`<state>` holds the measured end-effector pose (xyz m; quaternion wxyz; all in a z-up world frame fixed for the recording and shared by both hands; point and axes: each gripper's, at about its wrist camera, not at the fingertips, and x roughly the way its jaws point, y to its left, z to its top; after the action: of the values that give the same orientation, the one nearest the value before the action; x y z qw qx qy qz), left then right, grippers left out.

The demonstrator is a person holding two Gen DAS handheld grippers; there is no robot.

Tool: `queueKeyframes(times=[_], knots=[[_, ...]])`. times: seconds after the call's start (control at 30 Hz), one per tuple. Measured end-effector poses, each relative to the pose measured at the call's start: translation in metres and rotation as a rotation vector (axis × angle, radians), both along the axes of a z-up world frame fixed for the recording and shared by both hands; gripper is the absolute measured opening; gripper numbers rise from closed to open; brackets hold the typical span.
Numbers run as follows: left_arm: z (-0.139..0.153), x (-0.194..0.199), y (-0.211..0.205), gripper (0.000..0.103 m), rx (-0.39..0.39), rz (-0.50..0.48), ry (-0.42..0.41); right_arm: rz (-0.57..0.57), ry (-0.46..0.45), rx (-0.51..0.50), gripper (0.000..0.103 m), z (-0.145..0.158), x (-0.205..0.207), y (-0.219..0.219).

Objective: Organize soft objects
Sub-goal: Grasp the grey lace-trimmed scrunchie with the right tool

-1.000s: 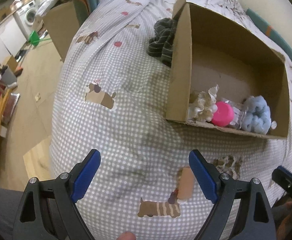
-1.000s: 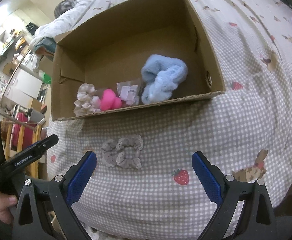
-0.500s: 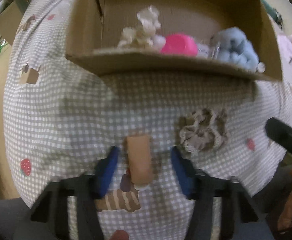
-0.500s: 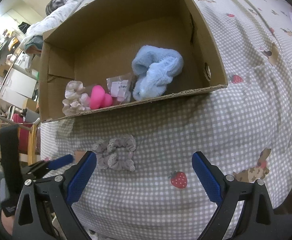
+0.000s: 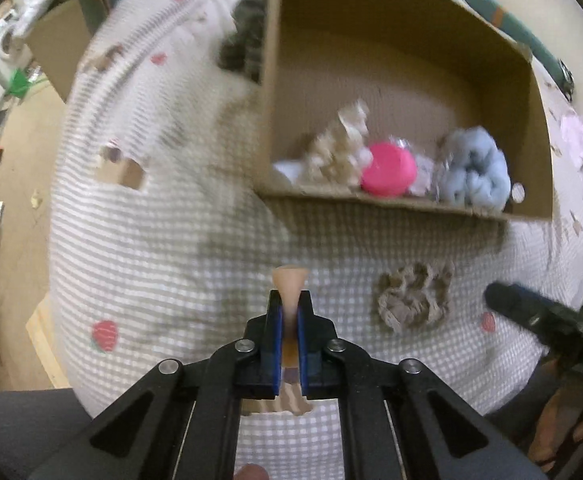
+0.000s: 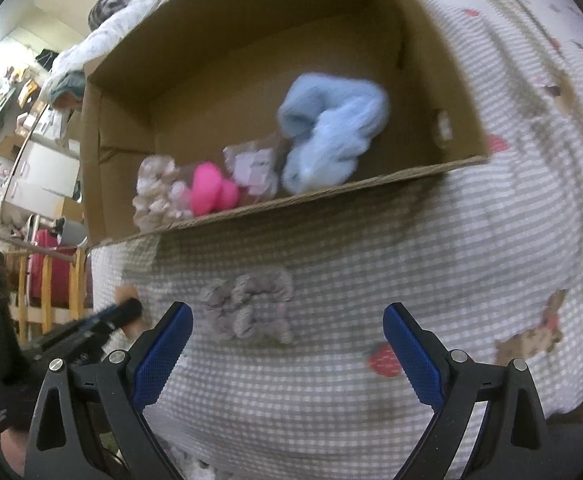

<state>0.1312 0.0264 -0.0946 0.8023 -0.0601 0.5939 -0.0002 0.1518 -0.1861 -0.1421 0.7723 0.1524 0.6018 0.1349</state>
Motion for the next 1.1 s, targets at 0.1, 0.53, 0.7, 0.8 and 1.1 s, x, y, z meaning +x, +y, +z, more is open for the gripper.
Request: queueKeyframes(times=[0.1, 0.53, 0.7, 0.8, 1.1], knots=[[0.002, 0.001, 0.002, 0.006, 0.014, 0.016, -0.011, 0.054, 0.027, -0.039, 0.102, -0.009, 0.003, 0.021], [0.008, -0.012, -0.009, 0.006, 0.019, -0.009, -0.024, 0.230, 0.054, -0.267, 0.100, -0.044, 0.009, 0.090], [0.006, -0.010, -0.010, 0.006, 0.026, -0.016, -0.031, 0.210, 0.031, -0.291, 0.060, -0.041, 0.004, 0.083], [0.005, -0.008, -0.011, 0.006, 0.036, -0.022, -0.041, 0.182, 0.030, -0.280, 0.030, -0.039, 0.003, 0.067], [0.002, -0.008, -0.010, 0.006, 0.060, -0.013, -0.039, 0.114, 0.016, -0.254, 0.011, -0.029, -0.002, 0.022]])
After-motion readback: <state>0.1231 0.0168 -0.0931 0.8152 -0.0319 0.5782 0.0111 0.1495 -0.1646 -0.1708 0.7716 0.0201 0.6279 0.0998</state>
